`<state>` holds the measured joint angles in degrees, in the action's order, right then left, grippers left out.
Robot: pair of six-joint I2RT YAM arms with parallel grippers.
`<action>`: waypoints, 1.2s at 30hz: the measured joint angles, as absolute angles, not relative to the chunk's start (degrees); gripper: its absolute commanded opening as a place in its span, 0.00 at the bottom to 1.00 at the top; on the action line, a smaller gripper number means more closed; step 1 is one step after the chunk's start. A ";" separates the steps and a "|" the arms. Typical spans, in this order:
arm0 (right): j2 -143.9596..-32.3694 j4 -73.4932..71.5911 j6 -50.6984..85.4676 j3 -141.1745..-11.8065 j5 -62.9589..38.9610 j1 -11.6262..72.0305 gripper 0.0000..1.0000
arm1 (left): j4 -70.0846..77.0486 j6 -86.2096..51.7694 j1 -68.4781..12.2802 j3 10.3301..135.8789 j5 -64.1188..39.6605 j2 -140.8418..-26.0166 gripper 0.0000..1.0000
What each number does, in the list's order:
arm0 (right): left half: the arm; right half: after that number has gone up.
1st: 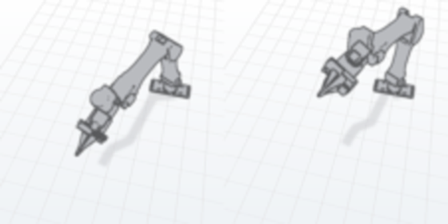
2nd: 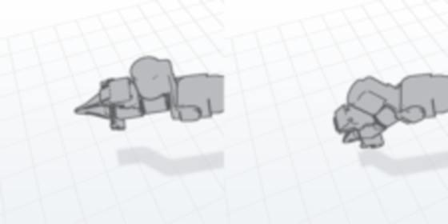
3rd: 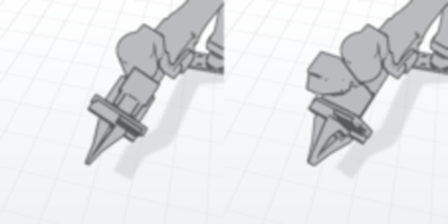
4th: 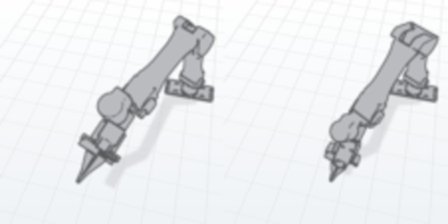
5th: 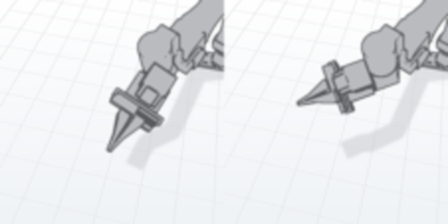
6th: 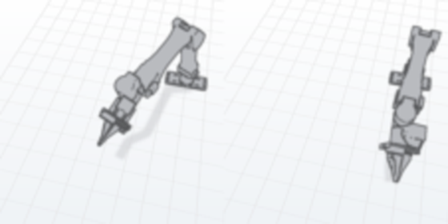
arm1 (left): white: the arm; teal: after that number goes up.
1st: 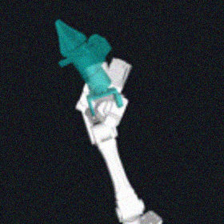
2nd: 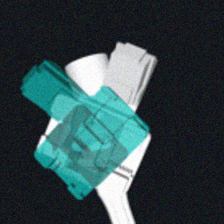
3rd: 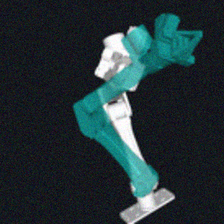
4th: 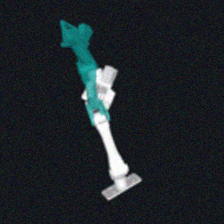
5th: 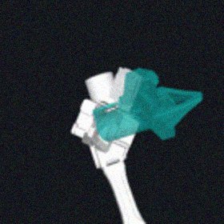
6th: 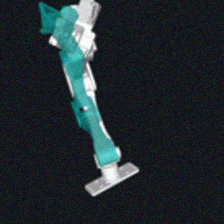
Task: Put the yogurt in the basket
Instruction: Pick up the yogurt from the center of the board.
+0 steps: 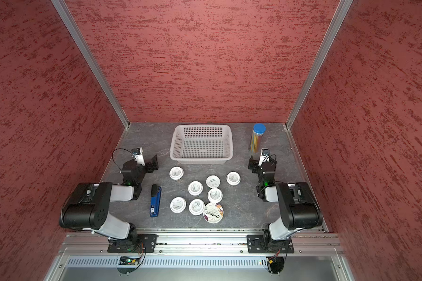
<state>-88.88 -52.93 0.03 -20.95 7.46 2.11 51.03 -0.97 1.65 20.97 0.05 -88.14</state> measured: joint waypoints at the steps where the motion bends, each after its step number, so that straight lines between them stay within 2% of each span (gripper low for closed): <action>1: -88.88 -52.93 0.03 -20.95 7.46 2.11 0.98 | 51.03 -0.97 1.65 20.95 0.08 -88.14 1.00; 23: -88.88 -52.93 0.03 -20.95 7.49 2.11 0.99 | 51.03 -0.97 1.65 20.97 0.03 -88.14 1.00; 27: -88.51 -53.32 -0.25 -20.93 10.76 3.55 0.98 | 48.03 -0.97 1.48 21.41 0.40 -86.76 1.00; 31: -88.44 -54.92 -0.97 -20.45 12.82 5.10 0.98 | 39.70 -1.19 -0.12 24.75 6.48 -79.64 1.00; 36: -88.44 -55.53 -1.48 -20.16 13.78 5.43 0.98 | 33.87 0.78 -6.44 29.87 16.43 -73.54 1.00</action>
<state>-88.44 -55.53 -1.48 -20.16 13.78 5.43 33.87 0.78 -6.44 29.87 16.43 -73.54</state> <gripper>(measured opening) 0.985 0.996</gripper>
